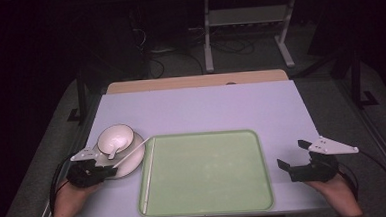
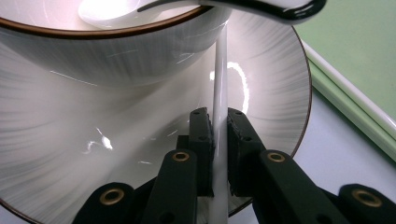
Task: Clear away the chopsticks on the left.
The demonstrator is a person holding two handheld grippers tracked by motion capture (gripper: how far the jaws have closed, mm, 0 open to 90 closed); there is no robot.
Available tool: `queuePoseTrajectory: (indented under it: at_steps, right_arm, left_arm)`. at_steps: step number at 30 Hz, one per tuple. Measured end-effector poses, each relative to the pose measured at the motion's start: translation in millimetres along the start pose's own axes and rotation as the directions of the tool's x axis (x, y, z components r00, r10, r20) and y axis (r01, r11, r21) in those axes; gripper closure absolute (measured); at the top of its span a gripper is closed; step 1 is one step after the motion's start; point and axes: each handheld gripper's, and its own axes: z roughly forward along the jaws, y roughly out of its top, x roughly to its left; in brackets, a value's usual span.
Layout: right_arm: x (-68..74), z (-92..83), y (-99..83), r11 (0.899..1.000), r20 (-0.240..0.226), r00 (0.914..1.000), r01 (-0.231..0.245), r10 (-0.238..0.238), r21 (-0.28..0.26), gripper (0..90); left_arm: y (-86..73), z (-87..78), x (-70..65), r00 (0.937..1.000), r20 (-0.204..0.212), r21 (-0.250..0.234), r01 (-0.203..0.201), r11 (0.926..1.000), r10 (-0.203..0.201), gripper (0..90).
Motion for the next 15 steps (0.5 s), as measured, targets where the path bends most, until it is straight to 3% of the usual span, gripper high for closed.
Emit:
queuePoseTrajectory:
  at_steps: [15]
  right_arm:
    - [-0.7,-0.3,-0.2,1.000,0.001,1.0000,-0.002,0.002,-0.002,0.0]
  left_arm:
    - [3.9,-3.3,-7.3,0.9993,0.033,-0.025,-0.018,0.9995,0.019,83.3]
